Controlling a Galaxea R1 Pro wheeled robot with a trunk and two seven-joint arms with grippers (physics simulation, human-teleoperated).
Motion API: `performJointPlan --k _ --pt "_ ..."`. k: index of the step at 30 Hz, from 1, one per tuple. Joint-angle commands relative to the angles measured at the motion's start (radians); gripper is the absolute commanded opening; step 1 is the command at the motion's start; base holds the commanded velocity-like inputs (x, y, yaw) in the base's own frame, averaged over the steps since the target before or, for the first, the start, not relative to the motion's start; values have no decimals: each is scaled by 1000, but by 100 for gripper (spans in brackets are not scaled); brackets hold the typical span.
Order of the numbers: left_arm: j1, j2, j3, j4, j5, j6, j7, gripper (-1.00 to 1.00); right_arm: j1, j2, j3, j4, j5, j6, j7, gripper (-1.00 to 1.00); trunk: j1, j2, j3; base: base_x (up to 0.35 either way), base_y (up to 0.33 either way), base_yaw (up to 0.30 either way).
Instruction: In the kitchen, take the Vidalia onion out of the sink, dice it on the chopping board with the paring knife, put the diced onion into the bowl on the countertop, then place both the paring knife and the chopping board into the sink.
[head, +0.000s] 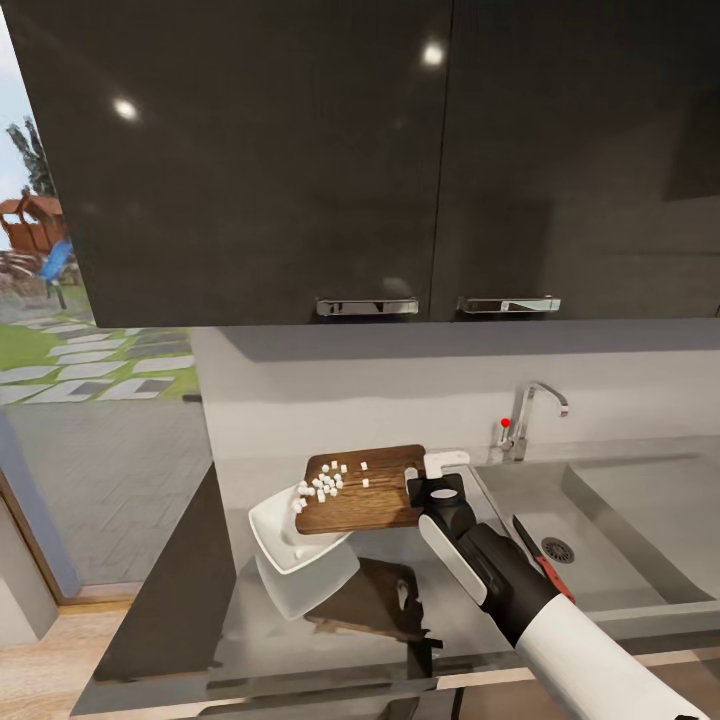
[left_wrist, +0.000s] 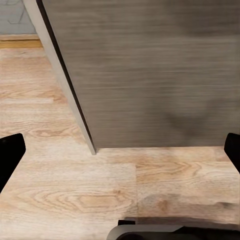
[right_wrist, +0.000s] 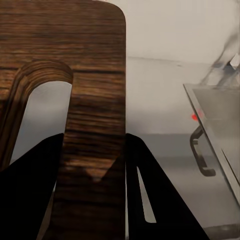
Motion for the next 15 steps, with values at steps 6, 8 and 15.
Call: performJointPlan --k 6,8,15 --pt "1 1 -8 -1 8 -1 5 100 -1 0 4 -1 -7 0 -8 -100 0 -1 0 0 0 0" --pt "1 1 -8 -1 8 -1 5 100 -1 0 4 0 -7 0 -8 -100 0 -1 0 0 0 0" --pt "1 1 -8 -1 8 -1 5 100 -1 1 4 0 -6 -1 -8 -100 0 -1 0 0 0 0"
